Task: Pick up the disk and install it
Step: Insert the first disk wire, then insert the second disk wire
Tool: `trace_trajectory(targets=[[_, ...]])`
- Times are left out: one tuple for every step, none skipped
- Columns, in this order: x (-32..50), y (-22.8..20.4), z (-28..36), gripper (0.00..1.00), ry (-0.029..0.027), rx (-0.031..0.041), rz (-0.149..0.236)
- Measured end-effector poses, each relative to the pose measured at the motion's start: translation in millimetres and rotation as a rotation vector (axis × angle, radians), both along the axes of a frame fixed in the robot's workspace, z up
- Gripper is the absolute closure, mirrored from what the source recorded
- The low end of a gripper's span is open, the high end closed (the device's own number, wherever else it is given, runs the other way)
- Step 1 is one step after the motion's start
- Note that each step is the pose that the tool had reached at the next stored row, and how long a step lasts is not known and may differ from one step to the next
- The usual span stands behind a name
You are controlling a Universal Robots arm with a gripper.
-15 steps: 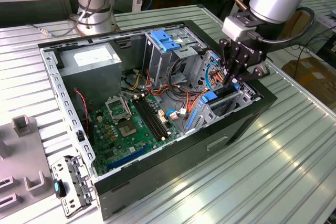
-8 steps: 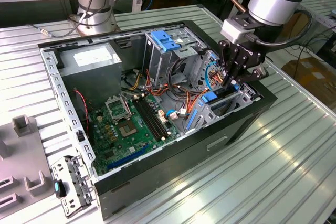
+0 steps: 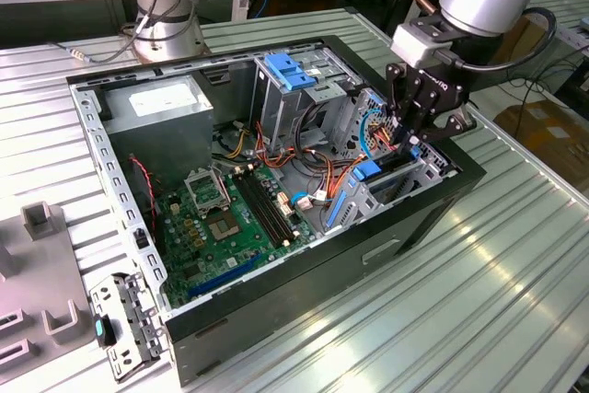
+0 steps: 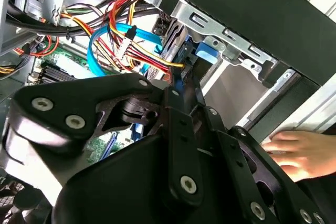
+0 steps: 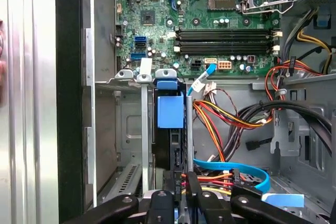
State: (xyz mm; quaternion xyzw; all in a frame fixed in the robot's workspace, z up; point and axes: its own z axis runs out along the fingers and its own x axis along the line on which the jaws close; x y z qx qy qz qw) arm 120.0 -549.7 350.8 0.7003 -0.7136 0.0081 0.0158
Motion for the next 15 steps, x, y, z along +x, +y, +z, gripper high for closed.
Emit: trace_trajectory(targets=[[0.0, 0.0, 0.2, 0.84, 0.0, -0.0003, 0.0], [0.0, 0.0, 0.3, 0.89, 0.0, -0.0004, 0.0], [0.0, 0.0, 0.3, 0.89, 0.0, -0.0003, 0.0], [0.0, 0.0, 0.4, 0.89, 0.0, -0.0004, 0.0], [0.0, 0.0, 0.4, 0.89, 0.0, -0.0003, 0.0], [0.0, 0.0, 0.5, 0.89, 0.0, -0.0004, 0.0], [0.0, 0.0, 0.5, 0.89, 0.0, -0.0004, 0.0], [0.0, 0.0, 0.6, 0.89, 0.0, -0.0004, 0.0], [0.0, 0.0, 0.6, 0.89, 0.0, -0.0004, 0.0], [0.0, 0.0, 0.7, 0.89, 0.0, -0.0004, 0.0], [0.0, 0.0, 0.7, 0.89, 0.0, -0.0004, 0.0], [0.0, 0.0, 0.8, 0.89, 0.0, -0.0004, 0.0], [0.0, 0.0, 0.8, 0.89, 0.0, -0.0003, 0.0], [0.0, 0.0, 0.9, 0.89, 0.0, -0.0004, 0.0], [0.0, 0.0, 0.9, 0.89, 0.0, -0.0004, 0.0]])
